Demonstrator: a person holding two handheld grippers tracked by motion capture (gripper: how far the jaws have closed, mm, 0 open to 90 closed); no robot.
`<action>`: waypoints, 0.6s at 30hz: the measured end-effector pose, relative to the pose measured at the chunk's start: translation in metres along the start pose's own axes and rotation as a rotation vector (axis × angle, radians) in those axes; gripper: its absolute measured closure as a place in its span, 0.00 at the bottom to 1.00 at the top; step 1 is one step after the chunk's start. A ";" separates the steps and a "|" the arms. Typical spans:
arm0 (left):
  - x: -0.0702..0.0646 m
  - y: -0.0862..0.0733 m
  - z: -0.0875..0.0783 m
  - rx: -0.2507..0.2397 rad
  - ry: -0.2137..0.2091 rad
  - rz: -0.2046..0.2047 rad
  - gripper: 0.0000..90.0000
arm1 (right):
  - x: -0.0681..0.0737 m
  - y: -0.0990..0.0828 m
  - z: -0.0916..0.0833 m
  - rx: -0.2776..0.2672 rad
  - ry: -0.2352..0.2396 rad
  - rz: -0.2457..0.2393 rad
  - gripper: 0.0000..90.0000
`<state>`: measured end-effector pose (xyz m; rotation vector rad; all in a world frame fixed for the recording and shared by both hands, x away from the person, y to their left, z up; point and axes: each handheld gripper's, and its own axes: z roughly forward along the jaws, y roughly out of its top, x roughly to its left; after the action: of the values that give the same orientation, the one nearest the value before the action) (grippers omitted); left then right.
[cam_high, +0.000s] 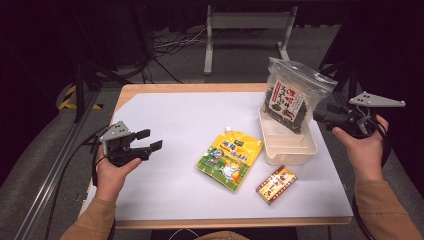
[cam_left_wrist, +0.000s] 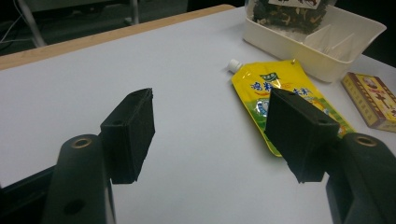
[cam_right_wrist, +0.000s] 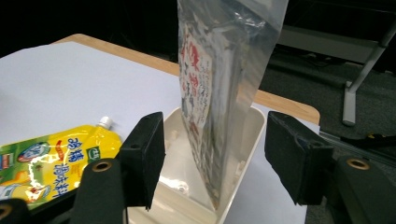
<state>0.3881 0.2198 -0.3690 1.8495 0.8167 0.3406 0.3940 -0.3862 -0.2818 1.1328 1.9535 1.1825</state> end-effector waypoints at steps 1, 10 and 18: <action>-0.002 0.001 0.002 0.006 -0.007 -0.003 0.37 | 0.001 -0.001 -0.002 -0.002 0.006 -0.002 0.43; -0.008 0.007 0.010 0.027 -0.039 0.006 0.36 | 0.018 -0.010 -0.016 -0.038 0.063 0.008 0.43; -0.015 0.012 0.017 0.044 -0.057 0.036 0.36 | 0.046 -0.016 -0.014 -0.031 0.119 -0.041 0.43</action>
<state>0.3916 0.1951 -0.3629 1.9082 0.7581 0.2941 0.3551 -0.3558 -0.2926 1.0229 2.0298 1.2801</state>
